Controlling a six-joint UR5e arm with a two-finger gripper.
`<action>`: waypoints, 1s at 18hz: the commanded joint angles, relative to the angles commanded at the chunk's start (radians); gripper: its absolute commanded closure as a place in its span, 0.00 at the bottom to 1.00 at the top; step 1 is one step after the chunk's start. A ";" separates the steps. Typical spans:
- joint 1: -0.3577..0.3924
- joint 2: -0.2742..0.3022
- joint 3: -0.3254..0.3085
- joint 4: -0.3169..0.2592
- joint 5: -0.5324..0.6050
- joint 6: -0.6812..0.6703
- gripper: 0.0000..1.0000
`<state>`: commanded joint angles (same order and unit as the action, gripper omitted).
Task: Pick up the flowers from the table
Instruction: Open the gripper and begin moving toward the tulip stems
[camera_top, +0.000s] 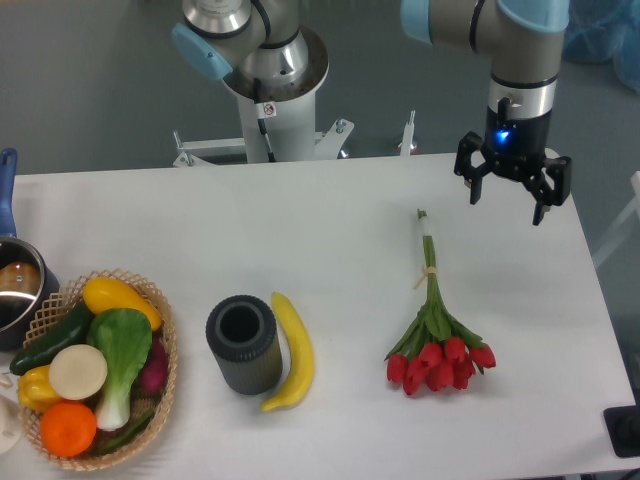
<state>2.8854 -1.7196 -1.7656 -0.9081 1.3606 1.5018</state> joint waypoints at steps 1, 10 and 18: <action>0.000 0.000 0.000 0.000 0.000 -0.003 0.00; 0.011 0.002 -0.024 0.006 -0.015 -0.005 0.00; -0.008 -0.011 -0.041 0.006 -0.017 -0.150 0.00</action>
<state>2.8778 -1.7303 -1.8070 -0.9020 1.3438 1.3516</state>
